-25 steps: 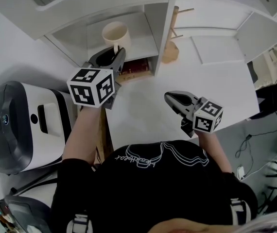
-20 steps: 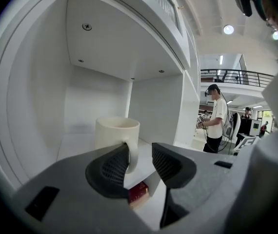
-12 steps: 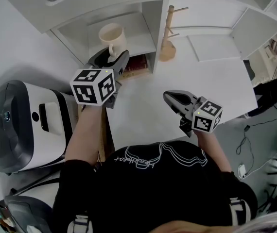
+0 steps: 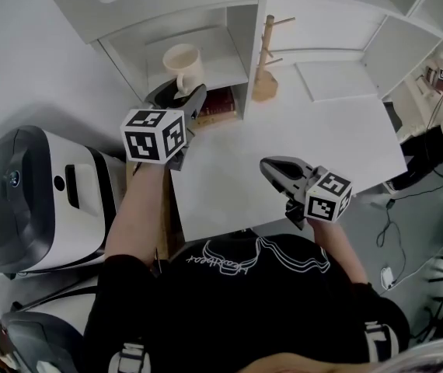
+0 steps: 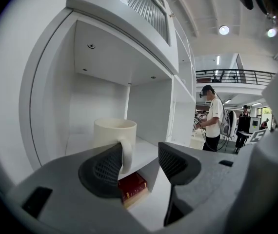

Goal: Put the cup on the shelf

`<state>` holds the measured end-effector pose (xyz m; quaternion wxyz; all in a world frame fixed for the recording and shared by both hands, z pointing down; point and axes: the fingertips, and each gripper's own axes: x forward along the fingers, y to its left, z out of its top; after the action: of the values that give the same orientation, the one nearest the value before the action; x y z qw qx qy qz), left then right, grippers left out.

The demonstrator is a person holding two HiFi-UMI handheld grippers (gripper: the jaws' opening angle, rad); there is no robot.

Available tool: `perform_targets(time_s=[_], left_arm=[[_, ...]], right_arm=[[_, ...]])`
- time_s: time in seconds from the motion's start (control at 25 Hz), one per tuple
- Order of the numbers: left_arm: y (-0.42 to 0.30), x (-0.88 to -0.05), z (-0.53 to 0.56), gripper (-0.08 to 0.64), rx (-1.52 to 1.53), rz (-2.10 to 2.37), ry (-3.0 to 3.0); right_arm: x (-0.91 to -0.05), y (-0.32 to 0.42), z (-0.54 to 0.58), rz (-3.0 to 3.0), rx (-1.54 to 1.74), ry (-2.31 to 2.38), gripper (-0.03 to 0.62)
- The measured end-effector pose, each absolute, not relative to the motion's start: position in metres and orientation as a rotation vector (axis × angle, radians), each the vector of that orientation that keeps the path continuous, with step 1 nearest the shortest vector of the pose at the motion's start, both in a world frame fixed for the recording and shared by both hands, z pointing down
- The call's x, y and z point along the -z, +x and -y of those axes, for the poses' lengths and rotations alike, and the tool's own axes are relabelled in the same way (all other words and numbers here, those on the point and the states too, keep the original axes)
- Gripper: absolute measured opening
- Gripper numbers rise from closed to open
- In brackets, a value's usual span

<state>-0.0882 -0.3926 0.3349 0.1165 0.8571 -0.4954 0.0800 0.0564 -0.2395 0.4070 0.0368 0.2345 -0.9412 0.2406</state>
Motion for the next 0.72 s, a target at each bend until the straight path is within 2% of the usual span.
perform_targets(time_s=[0.44, 0.72], left_arm=[[-0.104, -0.339, 0.374, 0.219, -0.252, 1.54, 2.459], [-0.1, -0.351, 0.299, 0.216, -0.275, 1.428, 2.475]], right_arm=[[-0.402, 0.063, 0.226, 2.882, -0.725, 0.746, 0.006], [-0.373, 0.047, 0.199, 2.94, -0.627, 0.697, 0.006]])
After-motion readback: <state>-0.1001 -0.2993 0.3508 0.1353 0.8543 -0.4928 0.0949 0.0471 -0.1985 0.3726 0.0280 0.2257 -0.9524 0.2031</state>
